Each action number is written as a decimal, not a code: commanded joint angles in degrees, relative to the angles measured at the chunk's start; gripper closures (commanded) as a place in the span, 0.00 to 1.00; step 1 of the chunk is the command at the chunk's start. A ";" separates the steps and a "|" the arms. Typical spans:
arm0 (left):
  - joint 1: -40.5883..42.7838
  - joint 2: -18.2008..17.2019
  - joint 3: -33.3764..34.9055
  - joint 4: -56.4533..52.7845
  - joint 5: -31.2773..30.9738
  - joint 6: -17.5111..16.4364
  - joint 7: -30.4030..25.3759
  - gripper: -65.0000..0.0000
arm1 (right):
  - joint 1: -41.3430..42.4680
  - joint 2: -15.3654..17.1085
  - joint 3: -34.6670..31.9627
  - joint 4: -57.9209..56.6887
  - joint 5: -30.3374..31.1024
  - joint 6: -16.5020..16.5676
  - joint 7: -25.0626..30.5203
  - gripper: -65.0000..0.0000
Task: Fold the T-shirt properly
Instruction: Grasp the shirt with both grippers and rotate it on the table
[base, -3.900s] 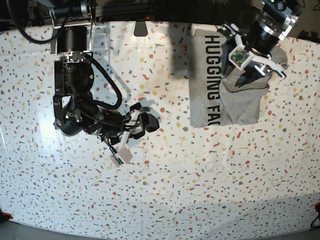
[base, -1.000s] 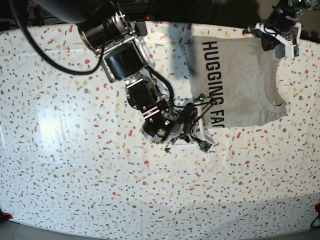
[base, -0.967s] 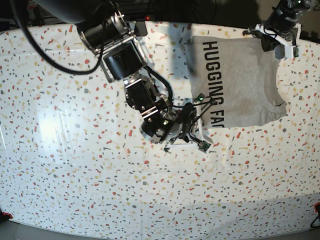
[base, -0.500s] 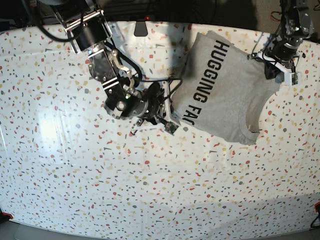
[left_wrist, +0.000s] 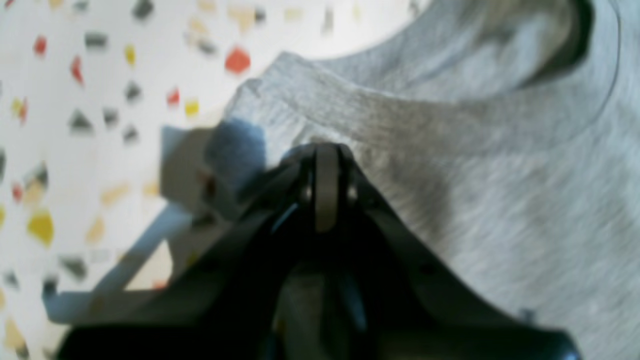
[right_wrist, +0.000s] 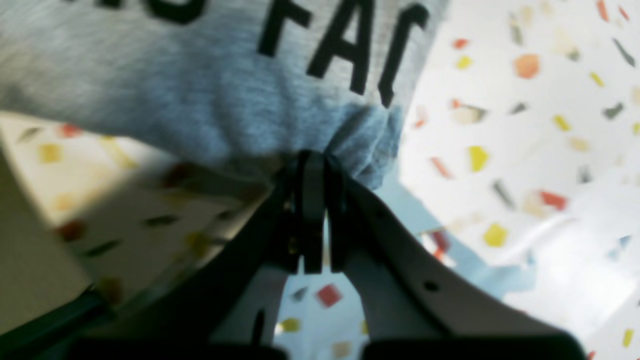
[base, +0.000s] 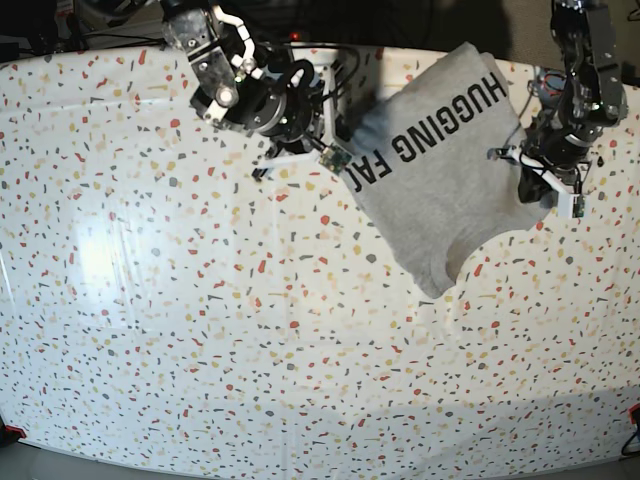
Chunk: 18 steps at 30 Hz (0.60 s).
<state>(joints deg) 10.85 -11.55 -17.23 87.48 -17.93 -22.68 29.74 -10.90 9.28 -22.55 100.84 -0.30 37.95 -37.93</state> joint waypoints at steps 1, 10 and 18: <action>-1.49 -0.70 0.15 0.98 -1.18 -0.31 -1.55 1.00 | 0.00 -0.42 0.04 1.75 0.61 0.11 1.29 1.00; -7.54 -0.74 10.25 0.96 7.34 1.92 -4.96 1.00 | -2.64 -0.87 0.02 5.05 0.59 -0.09 0.94 1.00; -11.13 -5.88 10.43 5.03 -1.38 5.57 5.97 1.00 | -2.84 -0.90 0.24 15.45 3.52 -0.96 -3.28 1.00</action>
<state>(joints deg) 0.49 -16.82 -6.55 91.44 -19.29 -16.95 37.41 -14.24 8.40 -22.48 115.35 2.76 37.10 -42.13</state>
